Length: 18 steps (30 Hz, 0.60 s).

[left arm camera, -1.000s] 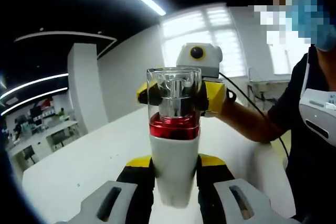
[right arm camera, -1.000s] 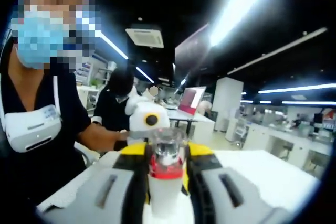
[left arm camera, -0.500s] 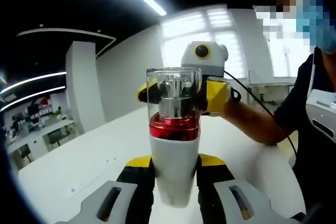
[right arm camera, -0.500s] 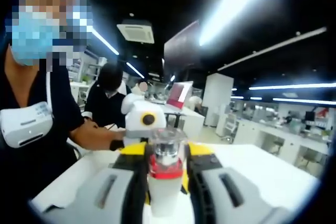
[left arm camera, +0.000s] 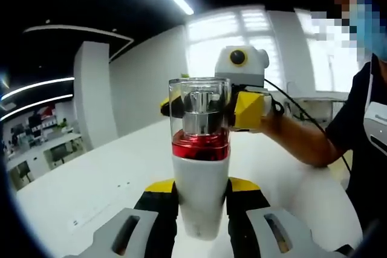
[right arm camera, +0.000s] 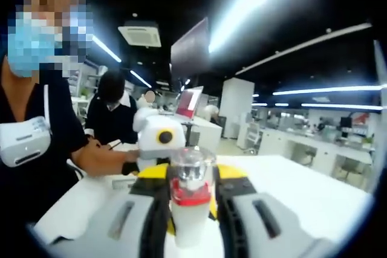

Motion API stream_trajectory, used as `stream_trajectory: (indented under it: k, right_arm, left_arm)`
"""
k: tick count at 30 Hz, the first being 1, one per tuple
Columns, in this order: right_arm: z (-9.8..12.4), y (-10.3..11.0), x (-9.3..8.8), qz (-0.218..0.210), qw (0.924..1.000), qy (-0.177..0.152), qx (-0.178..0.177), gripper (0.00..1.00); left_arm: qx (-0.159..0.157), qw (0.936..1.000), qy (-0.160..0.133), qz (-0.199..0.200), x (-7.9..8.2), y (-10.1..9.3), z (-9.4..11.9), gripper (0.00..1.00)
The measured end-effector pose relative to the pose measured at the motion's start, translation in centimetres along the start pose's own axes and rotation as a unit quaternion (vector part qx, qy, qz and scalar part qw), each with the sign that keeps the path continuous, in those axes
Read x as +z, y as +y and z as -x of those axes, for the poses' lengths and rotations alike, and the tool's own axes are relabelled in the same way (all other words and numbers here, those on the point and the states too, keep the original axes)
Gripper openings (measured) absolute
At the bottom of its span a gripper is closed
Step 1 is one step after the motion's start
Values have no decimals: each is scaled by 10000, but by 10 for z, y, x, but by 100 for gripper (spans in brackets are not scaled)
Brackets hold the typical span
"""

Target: Arrange the skincare products in the storage area until every visible bottle or jar stands upright without overlapping.

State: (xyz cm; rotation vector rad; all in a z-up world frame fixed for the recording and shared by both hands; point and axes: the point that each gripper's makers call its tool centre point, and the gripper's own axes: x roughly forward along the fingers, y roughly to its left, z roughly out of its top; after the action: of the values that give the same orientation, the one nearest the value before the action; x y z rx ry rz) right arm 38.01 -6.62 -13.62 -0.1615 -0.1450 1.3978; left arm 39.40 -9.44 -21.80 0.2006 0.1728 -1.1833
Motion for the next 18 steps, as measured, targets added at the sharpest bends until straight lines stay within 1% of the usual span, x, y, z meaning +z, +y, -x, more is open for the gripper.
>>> stream_trajectory:
  k: [13,18]
  right_arm:
    - [8,-24,-19,-136,9990,206,-384,27]
    - [12,-34,-24,-211,9980,219,-552,27]
  left_arm:
    - [-112,9999,126,-8,-11,16,-23,30]
    - [-129,9998,176,-21,-13,23,-31,30]
